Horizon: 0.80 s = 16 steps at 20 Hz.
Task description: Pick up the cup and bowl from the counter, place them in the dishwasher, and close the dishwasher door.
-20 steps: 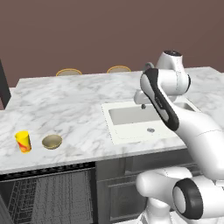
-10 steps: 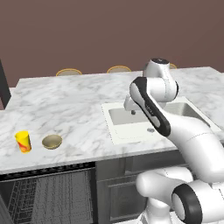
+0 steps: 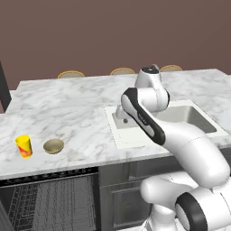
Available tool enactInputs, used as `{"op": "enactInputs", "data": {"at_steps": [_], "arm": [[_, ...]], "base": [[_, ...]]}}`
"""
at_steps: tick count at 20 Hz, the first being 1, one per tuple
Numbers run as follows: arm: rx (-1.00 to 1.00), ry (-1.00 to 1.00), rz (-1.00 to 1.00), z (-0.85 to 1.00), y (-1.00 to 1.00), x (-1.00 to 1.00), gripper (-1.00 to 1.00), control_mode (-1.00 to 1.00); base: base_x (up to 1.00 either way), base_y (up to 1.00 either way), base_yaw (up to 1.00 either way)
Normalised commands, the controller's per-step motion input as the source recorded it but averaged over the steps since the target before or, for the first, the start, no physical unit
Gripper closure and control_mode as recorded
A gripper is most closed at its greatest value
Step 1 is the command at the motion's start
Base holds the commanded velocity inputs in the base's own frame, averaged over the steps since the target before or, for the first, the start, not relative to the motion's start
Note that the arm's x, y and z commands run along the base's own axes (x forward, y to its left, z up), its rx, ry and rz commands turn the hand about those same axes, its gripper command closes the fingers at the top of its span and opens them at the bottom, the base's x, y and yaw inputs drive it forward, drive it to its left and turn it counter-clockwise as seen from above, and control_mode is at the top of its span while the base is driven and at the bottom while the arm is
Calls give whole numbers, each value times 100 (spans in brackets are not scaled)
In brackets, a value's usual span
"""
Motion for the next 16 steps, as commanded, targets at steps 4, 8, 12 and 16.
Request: {"op": "enactInputs", "data": {"at_steps": [4, 8, 12, 16], "arm": [[0, 0, 0, -18, 41, 19, -100, -100], [1, 0, 0, -15, 42, 19, -100, -100], [5, 0, 0, -9, 46, 11, -100, -100], [10, 0, 0, -3, 47, 2, -100, -100]], "base": [[0, 0, 0], [0, 0, 0], [0, 0, 0], [0, 0, 0]]}}
